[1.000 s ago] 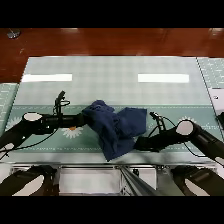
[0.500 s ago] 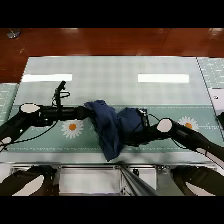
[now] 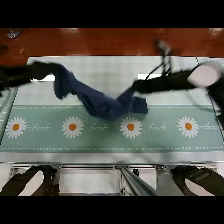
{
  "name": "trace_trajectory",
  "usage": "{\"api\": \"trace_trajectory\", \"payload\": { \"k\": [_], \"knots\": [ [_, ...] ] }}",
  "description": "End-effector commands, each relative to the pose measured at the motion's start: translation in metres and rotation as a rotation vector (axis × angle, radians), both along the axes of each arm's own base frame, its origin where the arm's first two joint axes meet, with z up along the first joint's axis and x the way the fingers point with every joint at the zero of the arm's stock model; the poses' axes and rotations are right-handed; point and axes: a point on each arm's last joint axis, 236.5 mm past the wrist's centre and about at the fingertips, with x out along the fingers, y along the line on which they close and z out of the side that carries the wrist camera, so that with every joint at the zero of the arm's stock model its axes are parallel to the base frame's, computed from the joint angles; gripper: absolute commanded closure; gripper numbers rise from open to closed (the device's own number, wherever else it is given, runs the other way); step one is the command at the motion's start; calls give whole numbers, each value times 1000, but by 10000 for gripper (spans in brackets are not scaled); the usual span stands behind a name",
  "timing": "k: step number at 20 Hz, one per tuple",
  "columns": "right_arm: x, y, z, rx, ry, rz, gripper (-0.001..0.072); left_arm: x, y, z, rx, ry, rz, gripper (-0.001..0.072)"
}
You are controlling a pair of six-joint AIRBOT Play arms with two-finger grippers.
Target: Fold the shirts.
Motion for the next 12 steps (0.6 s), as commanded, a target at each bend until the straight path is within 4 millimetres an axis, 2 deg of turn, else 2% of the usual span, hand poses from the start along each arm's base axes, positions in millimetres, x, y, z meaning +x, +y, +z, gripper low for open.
{"api": "trace_trajectory", "payload": {
  "k": [1,2,3,4,5,7,9,10,12],
  "knots": [
    [12,-72,182,-78,-394,-127,691,-14,27,114,82,-163,105,691],
    [-4,-81,231,-87,-509,-136,691,-24,29,135,146,-203,117,691],
    [-24,-89,270,-91,-601,-141,691,-34,34,154,212,-231,144,691],
    [-47,-95,304,-84,-686,-144,691,-46,43,172,281,-255,194,691],
    [-72,-102,329,-70,-761,-152,691,-58,51,191,340,-287,250,691],
    [-113,-118,352,-76,-852,-182,691,-90,60,234,412,-399,342,691],
    [-147,-135,362,-107,-909,-209,691,-128,52,269,435,-519,374,691],
    [-162,-142,365,-115,-926,-224,691,-147,46,280,440,-566,381,691],
    [-186,-154,365,-136,-937,-243,691,-180,38,287,463,-618,393,691]
  ]
}}
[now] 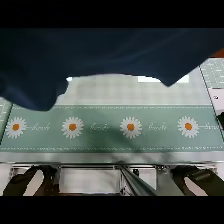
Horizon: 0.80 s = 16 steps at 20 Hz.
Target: Fold the shirts.
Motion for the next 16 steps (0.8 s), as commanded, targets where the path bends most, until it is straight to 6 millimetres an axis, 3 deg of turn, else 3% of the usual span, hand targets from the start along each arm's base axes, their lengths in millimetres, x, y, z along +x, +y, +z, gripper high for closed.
{"api": "trace_trajectory", "payload": {
  "k": [1,4,7,8,10,13,14,16],
  "knots": [
    [-52,-27,6,-31,-45,-60,691,-63,-4,21,66,-98,68,691],
    [-67,-30,-17,-75,34,-53,691,-90,-14,5,90,-55,57,691],
    [-56,-27,-44,-106,133,-49,690,-82,-12,-16,65,17,50,691],
    [-45,-25,-61,-117,192,-48,691,-69,-11,-31,48,68,36,691],
    [-13,-17,-113,-143,360,-46,690,-37,-10,-70,14,181,-11,691],
    [40,-12,-198,-194,561,-73,690,20,-20,-151,-136,362,-135,691],
    [61,-15,-223,-217,606,-103,691,38,-21,-181,-179,414,-161,691],
    [99,-33,-257,-267,657,-209,690,75,-16,-236,-224,503,-148,691]
  ]
}}
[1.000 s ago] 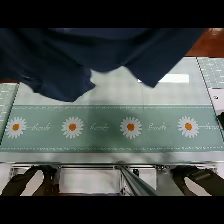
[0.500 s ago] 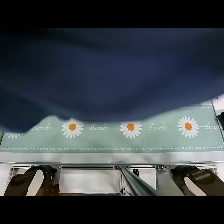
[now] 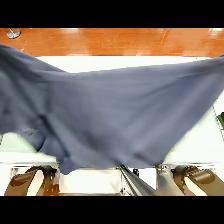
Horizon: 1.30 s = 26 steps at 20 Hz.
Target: Fold the shirts.
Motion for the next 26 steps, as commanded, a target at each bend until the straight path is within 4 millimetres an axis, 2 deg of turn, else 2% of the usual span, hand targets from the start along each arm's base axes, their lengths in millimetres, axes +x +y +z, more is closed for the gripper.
{"api": "trace_trajectory", "payload": {
  "k": [1,3,6,8,11,13,14,15,16,17,18,20,21,22,23,24,25,26],
  "knots": [
    [64,-29,-69,-119,102,-144,691,56,-1,-89,-104,142,-12,691],
    [103,-48,-91,-99,134,-225,691,93,1,-122,-111,201,-5,691],
    [153,-70,-142,75,250,-304,691,154,8,-167,-141,268,66,690],
    [178,-66,-181,175,336,-279,690,181,0,-208,-146,350,63,690],
    [214,-52,-236,269,413,-269,690,206,-22,-266,-143,464,36,690],
    [236,-37,-264,383,445,-278,690,215,-32,-289,-157,523,35,690],
    [244,-30,-276,446,464,-287,689,218,-36,-299,-177,557,45,657],
    [251,-26,-285,511,485,-299,624,219,-38,-305,-180,574,46,430],
    [254,-24,-290,570,505,-309,315,218,-39,-310,-178,588,40,-3],
    [255,-26,-291,610,520,-308,93,214,-35,-313,-153,602,28,-1],
    [250,-35,-290,612,530,-298,94,206,-23,-315,-94,627,7,0],
    [228,-69,-284,568,576,-272,94,179,16,-321,0,765,5,2],
    [212,-90,-282,548,607,-277,96,160,41,-327,19,869,39,2],
    [190,-116,-284,519,659,-302,96,143,55,-331,15,941,38,3],
    [164,-140,-291,472,731,-334,97,126,61,-334,-20,1007,27,3],
    [137,-162,-299,421,806,-370,97,112,57,-336,-71,1050,8,3],
    [112,-178,-308,385,869,-410,97,100,43,-339,-125,1069,-26,4],
    [94,-186,-316,379,901,-442,97,86,26,-346,-164,1086,-64,4]
  ]
}}
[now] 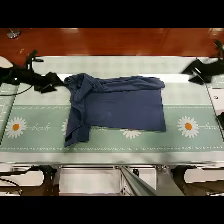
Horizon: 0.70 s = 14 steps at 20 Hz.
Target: Fold the shirts.
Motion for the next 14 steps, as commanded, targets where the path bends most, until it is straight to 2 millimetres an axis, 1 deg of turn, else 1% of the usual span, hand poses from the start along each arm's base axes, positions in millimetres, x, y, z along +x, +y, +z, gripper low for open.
{"api": "trace_trajectory", "payload": {
  "k": [1,2,3,4,6,8,10,12,14],
  "knots": [
    [-81,-40,-24,-30,202,-23,97,-63,-32,-18,-144,155,-56,4],
    [-91,-39,-35,-22,198,-54,97,-77,-46,-30,-156,175,-68,4],
    [-98,-33,-45,-19,193,-68,97,-87,-60,-44,-166,194,-61,4],
    [-105,-22,-55,0,179,-66,97,-93,-74,-50,-190,197,-61,4],
    [-111,8,-63,95,134,-47,97,-96,-93,-58,-211,181,-61,4],
    [-118,28,-70,162,119,-43,97,-100,-106,-61,-199,179,-96,4],
    [-129,36,-79,185,144,-33,97,-105,-112,-65,-170,183,-119,5],
    [-139,42,-88,198,165,-24,97,-110,-105,-77,-94,214,-110,4],
    [-145,46,-94,206,181,-24,97,-108,-103,-81,-63,205,-109,19]
  ]
}}
